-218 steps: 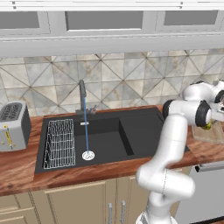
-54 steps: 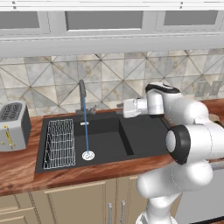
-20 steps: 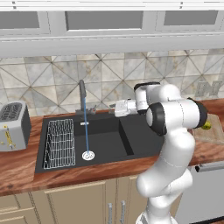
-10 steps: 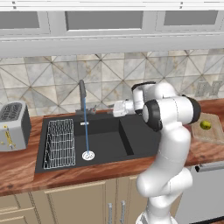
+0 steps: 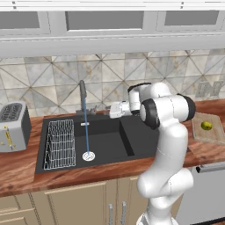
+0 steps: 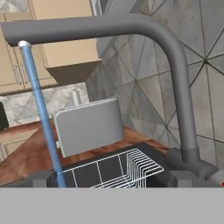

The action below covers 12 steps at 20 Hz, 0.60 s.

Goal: Pick the pear from the sink and place it on the cutting board to airdry. Then turn off the sink faucet.

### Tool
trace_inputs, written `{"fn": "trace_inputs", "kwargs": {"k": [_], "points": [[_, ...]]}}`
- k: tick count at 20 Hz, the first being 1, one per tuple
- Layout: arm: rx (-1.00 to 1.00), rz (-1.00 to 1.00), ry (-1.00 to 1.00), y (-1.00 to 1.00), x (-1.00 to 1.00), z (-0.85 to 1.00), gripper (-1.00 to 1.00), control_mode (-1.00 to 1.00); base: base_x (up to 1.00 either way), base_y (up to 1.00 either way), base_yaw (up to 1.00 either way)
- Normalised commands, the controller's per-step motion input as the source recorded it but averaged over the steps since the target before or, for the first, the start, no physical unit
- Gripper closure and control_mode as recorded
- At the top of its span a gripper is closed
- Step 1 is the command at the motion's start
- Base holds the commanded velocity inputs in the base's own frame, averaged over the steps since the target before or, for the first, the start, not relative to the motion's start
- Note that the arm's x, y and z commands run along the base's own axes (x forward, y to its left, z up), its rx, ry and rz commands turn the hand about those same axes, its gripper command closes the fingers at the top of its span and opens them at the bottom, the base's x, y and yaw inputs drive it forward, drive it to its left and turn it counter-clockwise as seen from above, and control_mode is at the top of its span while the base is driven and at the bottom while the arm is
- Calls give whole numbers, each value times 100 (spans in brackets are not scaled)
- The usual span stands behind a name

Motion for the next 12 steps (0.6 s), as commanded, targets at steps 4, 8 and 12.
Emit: {"fn": "trace_inputs", "kwargs": {"k": [4, 8, 12], "points": [[1, 0, 0, 0, 24, -5, -100, -100, 0, 0, 0], [2, 0, 0, 0, 24, -7, -100, -100, 0, 0, 0], [1, 0, 0, 0, 20, -9, -100, -100, 0, 0, 0]]}}
